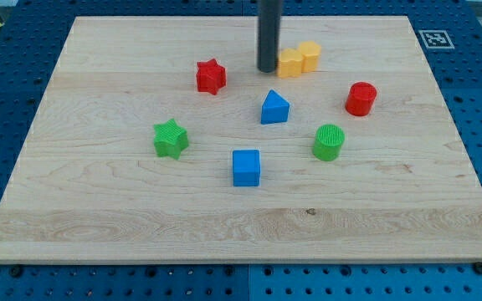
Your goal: Push the yellow hexagon to the top right of the board
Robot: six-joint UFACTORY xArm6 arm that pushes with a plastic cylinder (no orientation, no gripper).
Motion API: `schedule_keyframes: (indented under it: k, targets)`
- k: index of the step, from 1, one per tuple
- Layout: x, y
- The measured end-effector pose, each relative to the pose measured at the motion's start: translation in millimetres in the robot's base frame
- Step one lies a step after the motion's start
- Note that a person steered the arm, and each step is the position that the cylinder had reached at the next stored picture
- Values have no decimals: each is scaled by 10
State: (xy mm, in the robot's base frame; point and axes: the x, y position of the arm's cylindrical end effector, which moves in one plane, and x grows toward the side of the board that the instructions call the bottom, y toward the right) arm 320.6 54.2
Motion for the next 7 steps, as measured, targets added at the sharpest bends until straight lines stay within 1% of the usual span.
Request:
schedule_keyframes:
  k: [3,4,5,6,7]
  targets:
    - [-164,1463]
    - [-271,1542]
    - [-161,1257]
    - [-112,846]
    - [-236,796]
